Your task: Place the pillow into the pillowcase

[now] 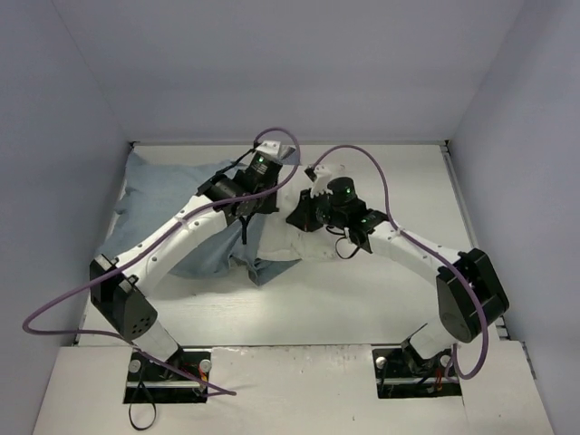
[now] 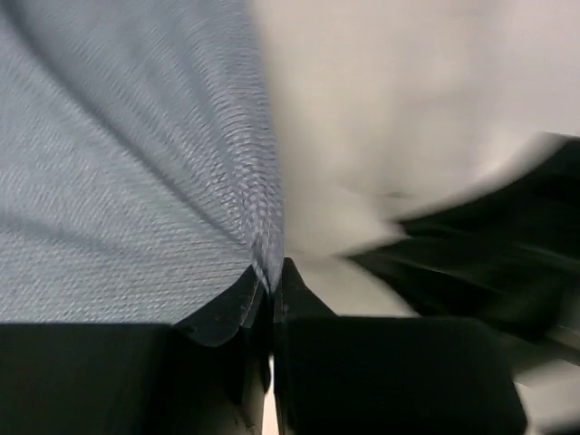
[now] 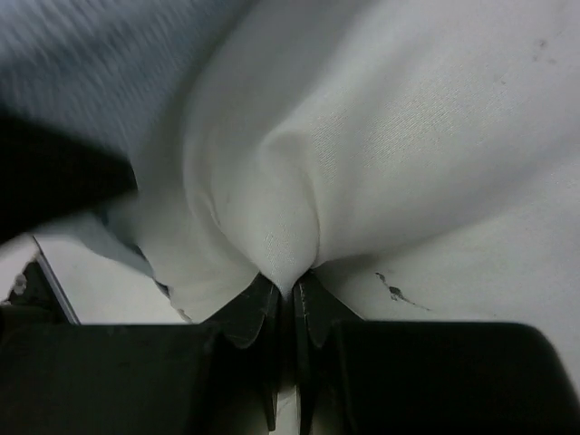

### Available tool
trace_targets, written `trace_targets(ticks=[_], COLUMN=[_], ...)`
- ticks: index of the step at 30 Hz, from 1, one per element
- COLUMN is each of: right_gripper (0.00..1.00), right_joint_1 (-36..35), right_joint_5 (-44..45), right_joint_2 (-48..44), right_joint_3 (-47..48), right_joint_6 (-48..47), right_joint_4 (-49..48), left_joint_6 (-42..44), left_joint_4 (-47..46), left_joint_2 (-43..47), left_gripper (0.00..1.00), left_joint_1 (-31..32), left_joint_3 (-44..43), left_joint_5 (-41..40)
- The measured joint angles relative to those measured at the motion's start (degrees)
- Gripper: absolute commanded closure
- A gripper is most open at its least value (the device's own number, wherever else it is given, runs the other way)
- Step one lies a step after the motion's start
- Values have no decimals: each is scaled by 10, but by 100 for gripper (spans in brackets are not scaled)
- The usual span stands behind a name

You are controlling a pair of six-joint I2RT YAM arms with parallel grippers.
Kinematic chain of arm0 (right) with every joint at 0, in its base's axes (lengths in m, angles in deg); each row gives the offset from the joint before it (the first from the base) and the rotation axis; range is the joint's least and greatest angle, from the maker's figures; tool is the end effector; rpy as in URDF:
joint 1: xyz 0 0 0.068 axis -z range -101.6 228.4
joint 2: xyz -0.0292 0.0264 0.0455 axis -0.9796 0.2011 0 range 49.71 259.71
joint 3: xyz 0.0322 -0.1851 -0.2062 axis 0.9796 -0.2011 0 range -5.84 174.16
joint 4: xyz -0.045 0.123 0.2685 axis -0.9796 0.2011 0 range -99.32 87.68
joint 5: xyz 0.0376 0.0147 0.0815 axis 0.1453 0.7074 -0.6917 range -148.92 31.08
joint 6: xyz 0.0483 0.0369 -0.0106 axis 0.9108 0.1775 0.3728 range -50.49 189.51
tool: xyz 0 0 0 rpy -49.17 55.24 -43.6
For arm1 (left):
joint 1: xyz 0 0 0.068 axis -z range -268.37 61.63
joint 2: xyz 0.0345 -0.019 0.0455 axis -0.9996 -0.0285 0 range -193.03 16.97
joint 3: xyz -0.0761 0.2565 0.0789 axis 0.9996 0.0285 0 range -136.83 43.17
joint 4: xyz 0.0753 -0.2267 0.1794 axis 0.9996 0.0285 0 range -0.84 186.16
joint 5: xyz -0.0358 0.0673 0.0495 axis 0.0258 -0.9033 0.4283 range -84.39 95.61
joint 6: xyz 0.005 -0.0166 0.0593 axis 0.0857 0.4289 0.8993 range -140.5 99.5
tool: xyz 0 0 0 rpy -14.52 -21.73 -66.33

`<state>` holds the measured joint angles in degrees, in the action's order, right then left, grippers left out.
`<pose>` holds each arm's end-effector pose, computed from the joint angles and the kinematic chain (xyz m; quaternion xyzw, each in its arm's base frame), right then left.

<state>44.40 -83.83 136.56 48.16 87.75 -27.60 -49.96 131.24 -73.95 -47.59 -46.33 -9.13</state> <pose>0.3117 0.2340 0.2504 -0.2366 0.7471 0.4161 0.4612 0.3081 -0.2499 0.3547 0.0394 0.9117 -0.1287 0.3881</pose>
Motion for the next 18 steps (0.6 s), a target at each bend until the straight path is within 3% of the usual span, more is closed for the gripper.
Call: trace_targets(ticks=[5,10,15,16,18], right_gripper=[100,100,100,84,67], right_joint_1=[-10,-34,-58,-59,-59], right_joint_5=[-14,-28,-31,-32,-31], right_joint_2=[6,10,35,35,30], right_joint_3=[52,-2,-52,-53,-49], right_joint_6=[24,60,74,72,61], right_joint_4=[-47,-130,-148,-146,-136], left_joint_6=[-28,-67,-82,-83,-83], left_joint_4=[-39,-86,-92,-91,-88], left_joint_2=[7,76,106,109,115], left_gripper=[100,100,100,100,100], left_joint_1=[31,15,-14,-18,-25], left_joint_3=[-85,21,114,122,130], left_joint_5=[136,197,209,207,202])
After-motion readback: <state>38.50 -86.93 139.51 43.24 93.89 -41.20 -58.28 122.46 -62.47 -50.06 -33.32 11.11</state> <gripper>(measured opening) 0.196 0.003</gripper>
